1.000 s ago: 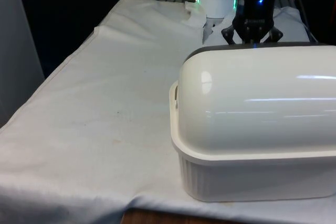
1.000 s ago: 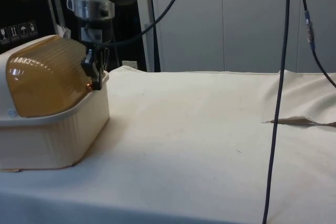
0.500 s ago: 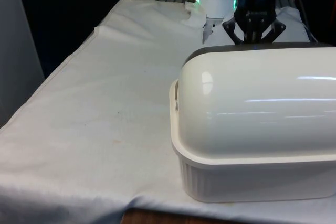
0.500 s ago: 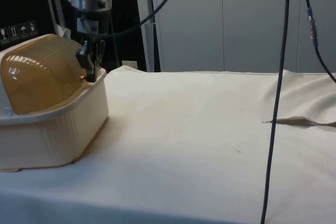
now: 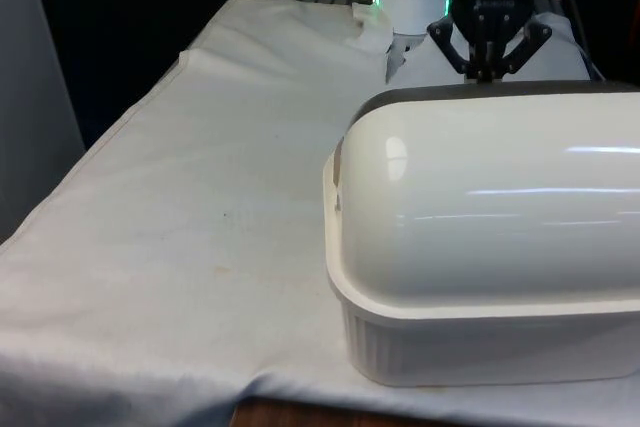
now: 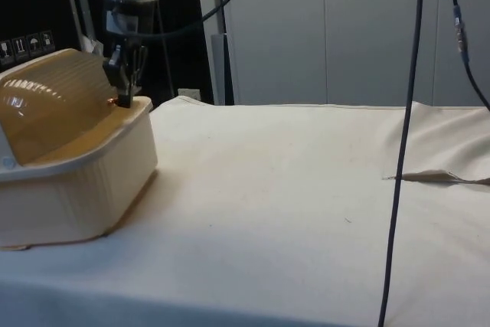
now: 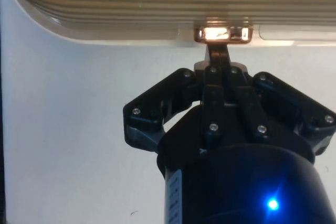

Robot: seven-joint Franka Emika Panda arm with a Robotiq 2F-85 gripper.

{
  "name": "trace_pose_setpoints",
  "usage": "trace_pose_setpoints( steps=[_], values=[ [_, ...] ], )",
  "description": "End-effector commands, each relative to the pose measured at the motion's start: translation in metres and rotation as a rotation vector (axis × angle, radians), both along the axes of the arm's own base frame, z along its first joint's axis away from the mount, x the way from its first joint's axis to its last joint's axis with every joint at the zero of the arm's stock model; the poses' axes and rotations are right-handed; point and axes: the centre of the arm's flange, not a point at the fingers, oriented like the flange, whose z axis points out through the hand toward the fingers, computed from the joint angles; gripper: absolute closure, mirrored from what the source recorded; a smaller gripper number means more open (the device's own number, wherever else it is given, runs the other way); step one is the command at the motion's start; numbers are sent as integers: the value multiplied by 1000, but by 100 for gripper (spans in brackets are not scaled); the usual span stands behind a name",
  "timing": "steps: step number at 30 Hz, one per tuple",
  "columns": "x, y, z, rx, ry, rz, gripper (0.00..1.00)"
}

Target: Open the lid, then close it.

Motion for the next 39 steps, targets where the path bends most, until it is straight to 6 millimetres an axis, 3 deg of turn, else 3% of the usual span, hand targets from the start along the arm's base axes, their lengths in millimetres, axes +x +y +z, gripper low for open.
trace_pose_setpoints(
  steps=[1, 39],
  values=[
    [2, 0, 5, -1, -20, -1, 100],
    [30, 5, 45, 21, -158, 6, 100]
  ],
)
